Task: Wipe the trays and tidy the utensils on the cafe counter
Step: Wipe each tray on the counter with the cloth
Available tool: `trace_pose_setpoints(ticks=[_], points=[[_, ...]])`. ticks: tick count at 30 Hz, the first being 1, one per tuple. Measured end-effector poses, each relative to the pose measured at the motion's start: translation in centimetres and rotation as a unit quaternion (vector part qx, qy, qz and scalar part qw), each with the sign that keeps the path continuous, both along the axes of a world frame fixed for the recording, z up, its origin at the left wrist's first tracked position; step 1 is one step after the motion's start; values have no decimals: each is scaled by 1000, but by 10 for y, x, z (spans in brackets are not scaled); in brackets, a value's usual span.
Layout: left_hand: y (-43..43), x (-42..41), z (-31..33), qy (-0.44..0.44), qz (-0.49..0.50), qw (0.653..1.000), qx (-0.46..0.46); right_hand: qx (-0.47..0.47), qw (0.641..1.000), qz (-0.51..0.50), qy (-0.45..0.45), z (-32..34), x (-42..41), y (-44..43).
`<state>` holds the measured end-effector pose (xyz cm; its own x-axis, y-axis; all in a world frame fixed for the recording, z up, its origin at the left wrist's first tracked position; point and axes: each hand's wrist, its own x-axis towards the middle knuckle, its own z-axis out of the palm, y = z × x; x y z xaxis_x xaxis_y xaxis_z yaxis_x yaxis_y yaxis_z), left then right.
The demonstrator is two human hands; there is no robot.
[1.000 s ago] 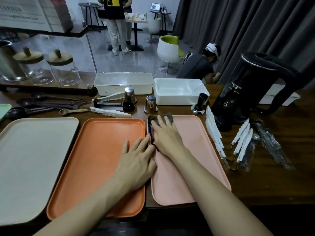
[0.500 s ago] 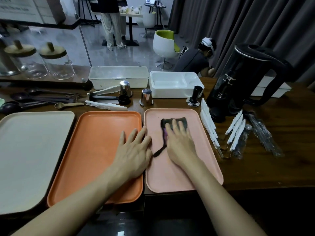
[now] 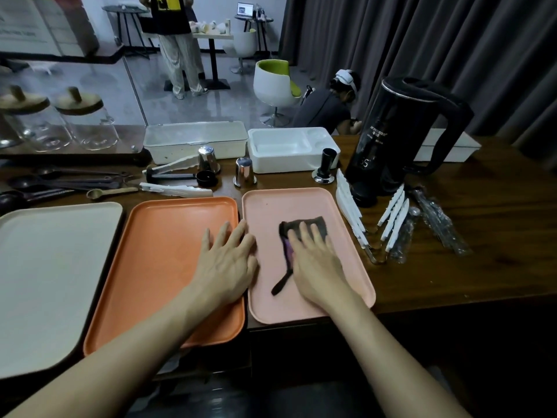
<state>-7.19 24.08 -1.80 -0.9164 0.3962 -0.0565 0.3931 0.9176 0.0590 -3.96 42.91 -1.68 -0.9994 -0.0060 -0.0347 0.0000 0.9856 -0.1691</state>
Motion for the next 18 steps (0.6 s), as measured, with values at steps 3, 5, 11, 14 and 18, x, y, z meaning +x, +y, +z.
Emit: trace_pose_setpoints(ticks=[3,5,11,14,18], points=[[0,-1,-1,2,3,1000,0,6,997,74,17,-8,25,-31],[0,-2,-1,-1,3,1000,-5,7,996,86,12,-9,31,-30],[-2,-2,-1,-10,1,1000,0,-6,998,14,-56,1,45,22],[-2,-2,2,-14,-3,1000,6,-11,998,-8,-54,12,50,29],[-5,-5,8,-41,-19,999,17,-40,997,-68,-17,24,83,15]])
